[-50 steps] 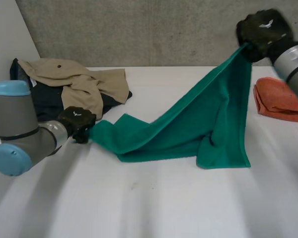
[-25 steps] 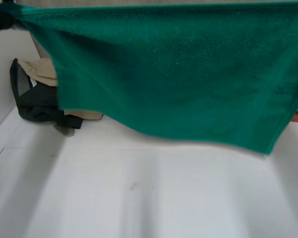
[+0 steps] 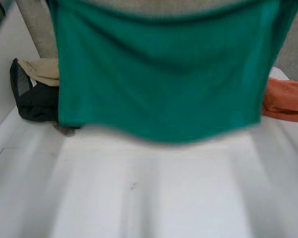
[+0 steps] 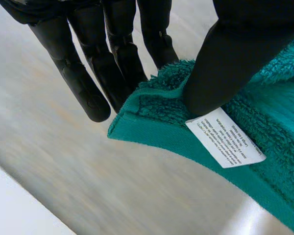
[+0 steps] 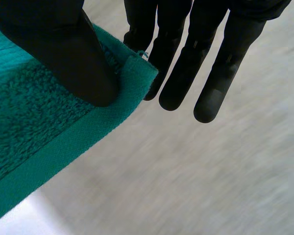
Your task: Fold the laundry.
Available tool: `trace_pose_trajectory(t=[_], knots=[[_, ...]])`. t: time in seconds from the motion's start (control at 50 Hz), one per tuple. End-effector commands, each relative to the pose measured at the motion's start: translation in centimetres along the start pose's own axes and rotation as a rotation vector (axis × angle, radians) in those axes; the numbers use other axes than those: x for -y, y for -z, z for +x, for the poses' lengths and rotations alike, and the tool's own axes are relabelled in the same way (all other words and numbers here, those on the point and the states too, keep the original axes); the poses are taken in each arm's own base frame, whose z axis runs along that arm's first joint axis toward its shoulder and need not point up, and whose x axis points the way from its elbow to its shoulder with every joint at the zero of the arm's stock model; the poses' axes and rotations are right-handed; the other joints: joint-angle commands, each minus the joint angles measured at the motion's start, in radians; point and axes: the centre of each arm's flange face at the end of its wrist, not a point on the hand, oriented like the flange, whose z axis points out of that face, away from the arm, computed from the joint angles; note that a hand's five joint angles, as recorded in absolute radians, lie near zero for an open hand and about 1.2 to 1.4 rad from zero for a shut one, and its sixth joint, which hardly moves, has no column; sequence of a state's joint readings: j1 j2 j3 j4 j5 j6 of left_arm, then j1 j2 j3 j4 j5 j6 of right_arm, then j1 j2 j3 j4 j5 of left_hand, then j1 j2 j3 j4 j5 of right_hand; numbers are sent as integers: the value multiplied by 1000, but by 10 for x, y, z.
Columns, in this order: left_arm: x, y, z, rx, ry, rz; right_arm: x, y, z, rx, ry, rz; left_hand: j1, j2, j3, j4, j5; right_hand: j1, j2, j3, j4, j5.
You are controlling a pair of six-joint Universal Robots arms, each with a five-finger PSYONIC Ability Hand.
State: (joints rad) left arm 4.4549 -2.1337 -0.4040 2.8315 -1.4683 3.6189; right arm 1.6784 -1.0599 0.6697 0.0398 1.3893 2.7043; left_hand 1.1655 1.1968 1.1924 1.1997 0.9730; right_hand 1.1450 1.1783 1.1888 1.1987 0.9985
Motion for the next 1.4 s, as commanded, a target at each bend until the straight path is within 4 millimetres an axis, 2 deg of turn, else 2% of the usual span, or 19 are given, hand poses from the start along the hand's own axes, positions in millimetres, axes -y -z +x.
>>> trace_pose_trajectory(t=[0.02, 0.1, 0.22, 0.38, 0.4, 0.46, 0.48, 0.54, 0.62, 0.68, 0.76, 0.78, 0.86, 0.94, 1.0, 1.08, 1.16, 1.26, 1.4], knots=[[73, -11, -50, 273, 164, 389, 43, -28, 38, -236, -236, 440, 231, 199, 204, 197, 249, 251, 218, 207, 198, 223], [64, -8, -46, 251, 236, 348, 38, -20, 35, -202, -260, 425, 231, 199, 204, 197, 249, 251, 218, 207, 198, 223], [25, -4, -19, 142, 265, 197, 13, -10, 16, -81, -250, 314, 231, 199, 204, 197, 249, 251, 218, 207, 198, 223], [-62, 13, 31, 16, 280, -83, -53, 18, -24, 87, -198, 10, 231, 199, 204, 197, 249, 251, 218, 207, 198, 223], [-82, 19, 42, -9, 277, -139, -69, 27, -34, 120, -179, -63, 231, 199, 204, 197, 249, 251, 218, 207, 198, 223], [-120, 34, 62, -53, 261, -259, -92, 42, -49, 171, -145, -175, 231, 199, 204, 197, 249, 251, 218, 207, 198, 223], [-128, 39, 67, -66, 254, -290, -107, 55, -58, 209, -119, -250, 231, 199, 204, 197, 249, 251, 218, 207, 198, 223], [-150, 58, 82, -121, 210, -386, -124, 76, -68, 267, -76, -357, 231, 199, 204, 197, 249, 251, 218, 207, 198, 223], [-164, 86, 94, -199, 132, -483, -150, 113, -71, 365, 17, -542, 231, 199, 204, 197, 249, 251, 218, 207, 198, 223], [-166, 105, 97, -252, 66, -543, -153, 133, -69, 418, 72, -623, 231, 199, 204, 197, 249, 251, 218, 207, 198, 223], [-160, 144, 102, -367, -50, -655, -143, 163, -53, 491, 207, -729, 231, 199, 204, 197, 249, 251, 218, 207, 198, 223], [-156, 161, 103, -419, -82, -707, -137, 175, -47, 522, 259, -760, 231, 199, 204, 197, 249, 251, 218, 207, 198, 223], [-144, 197, 104, -532, -139, -805, -124, 202, -39, 622, 371, -803, 231, 199, 204, 197, 249, 251, 218, 207, 198, 223], [-130, 216, 100, -595, -158, -846, -117, 216, -34, 688, 449, -799, 231, 199, 204, 197, 249, 251, 218, 207, 198, 223], [-123, 218, 98, -607, -155, -841, -118, 217, -35, 710, 457, -786, 231, 199, 204, 197, 249, 251, 218, 207, 198, 223], [-115, 205, 92, -583, -147, -793, -123, 207, -37, 696, 422, -777, 231, 199, 204, 197, 249, 251, 218, 207, 198, 223], [-115, 179, 93, -555, -146, -734, -132, 181, -42, 620, 342, -751, 231, 199, 204, 197, 249, 251, 218, 207, 198, 223], [-127, 128, 106, -480, -111, -658, -153, 138, -51, 475, 250, -696, 231, 199, 204, 197, 249, 251, 218, 207, 198, 223], [-150, 73, 119, -379, -70, -631, -180, 95, -67, 338, 226, -623, 231, 199, 204, 197, 249, 251, 218, 207, 198, 223]])
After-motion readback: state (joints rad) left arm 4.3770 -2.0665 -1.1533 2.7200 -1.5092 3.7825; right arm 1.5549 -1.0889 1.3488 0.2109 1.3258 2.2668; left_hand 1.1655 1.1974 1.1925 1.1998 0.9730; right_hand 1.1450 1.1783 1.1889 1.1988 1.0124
